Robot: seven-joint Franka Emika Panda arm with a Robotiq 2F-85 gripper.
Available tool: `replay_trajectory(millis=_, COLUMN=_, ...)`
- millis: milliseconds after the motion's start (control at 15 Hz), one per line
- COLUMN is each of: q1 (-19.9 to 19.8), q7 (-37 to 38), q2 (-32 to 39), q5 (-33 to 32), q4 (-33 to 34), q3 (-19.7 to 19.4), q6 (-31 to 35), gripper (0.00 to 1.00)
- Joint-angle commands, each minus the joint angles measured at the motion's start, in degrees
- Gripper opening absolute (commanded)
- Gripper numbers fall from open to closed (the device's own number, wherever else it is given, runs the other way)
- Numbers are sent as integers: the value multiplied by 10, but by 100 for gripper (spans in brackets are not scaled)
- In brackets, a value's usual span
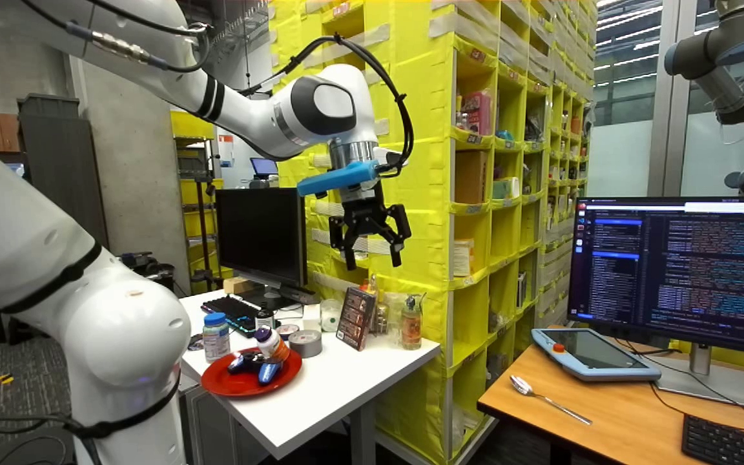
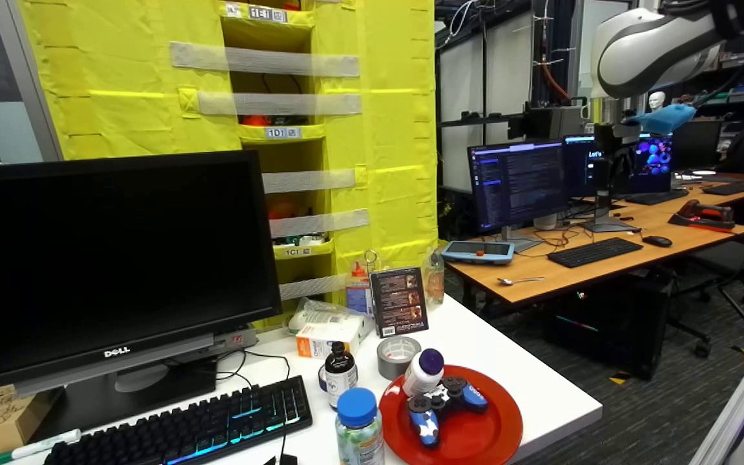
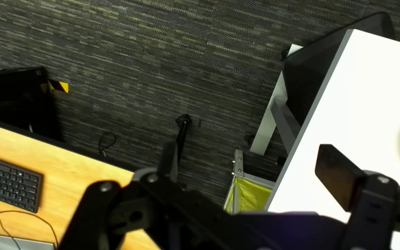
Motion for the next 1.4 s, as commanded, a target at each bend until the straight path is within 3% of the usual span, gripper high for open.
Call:
replay_trajectory(millis=0, q1=5, q7=-7, q2=18, q5=2, q4=18, q3=-10, q6=-5, gripper=100)
replay_trajectory(millis=333, q1=6, q7=-41, q2=88, q5=5, q4=103, q3=-39, q6=-2, gripper=100)
replay_trajectory(millis=733, q1=-1, q7=-120, q2=210, q5=21, q4=266, q3=-91, q6=-9, gripper=100)
replay_trajectory(millis=1133, q1=-19, q7=-195, q2=348, q5=113, q4=426, q3=-127, q6=-37, gripper=100)
replay_trajectory(millis=1333, q1=-51, q7=-237, q2=422, q5=169, q4=489, q3=-130, q6=-55, gripper=100)
